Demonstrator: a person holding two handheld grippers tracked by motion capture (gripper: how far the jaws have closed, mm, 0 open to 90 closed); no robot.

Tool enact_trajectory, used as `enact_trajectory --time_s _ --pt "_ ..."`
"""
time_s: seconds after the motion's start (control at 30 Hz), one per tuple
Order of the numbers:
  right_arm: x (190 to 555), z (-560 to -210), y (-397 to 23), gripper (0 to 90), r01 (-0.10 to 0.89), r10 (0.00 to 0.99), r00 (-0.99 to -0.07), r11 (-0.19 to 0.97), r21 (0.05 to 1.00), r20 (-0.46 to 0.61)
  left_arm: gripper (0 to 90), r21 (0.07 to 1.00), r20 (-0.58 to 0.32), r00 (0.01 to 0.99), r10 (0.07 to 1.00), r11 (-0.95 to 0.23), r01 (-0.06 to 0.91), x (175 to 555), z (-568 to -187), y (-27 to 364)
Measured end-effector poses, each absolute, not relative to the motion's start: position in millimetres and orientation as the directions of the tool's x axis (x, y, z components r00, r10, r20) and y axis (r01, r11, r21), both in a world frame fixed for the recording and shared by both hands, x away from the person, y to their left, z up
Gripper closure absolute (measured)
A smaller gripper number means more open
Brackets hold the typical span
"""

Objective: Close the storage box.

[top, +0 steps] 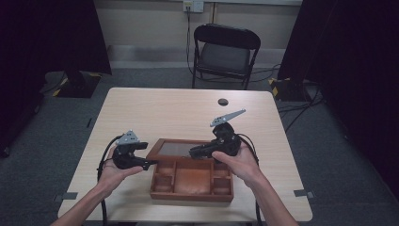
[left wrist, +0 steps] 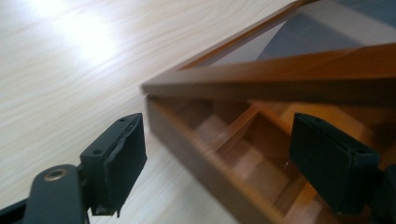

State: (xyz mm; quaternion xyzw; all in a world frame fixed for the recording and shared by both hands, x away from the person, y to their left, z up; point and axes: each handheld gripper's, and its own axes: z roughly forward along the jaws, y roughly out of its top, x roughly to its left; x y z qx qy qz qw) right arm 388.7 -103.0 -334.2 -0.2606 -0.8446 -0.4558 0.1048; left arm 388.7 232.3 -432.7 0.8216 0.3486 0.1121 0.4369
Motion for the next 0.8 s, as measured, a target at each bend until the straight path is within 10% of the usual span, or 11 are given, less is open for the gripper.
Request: enact_trajectory --time_s 0.8 --pt "362 -381 -94 82.0 0.525 0.321 -0.850 0.565 0.637 0.417 21.8 0.784 -0.143 0.601 0.787 -0.281 0.554 408 -437 275"
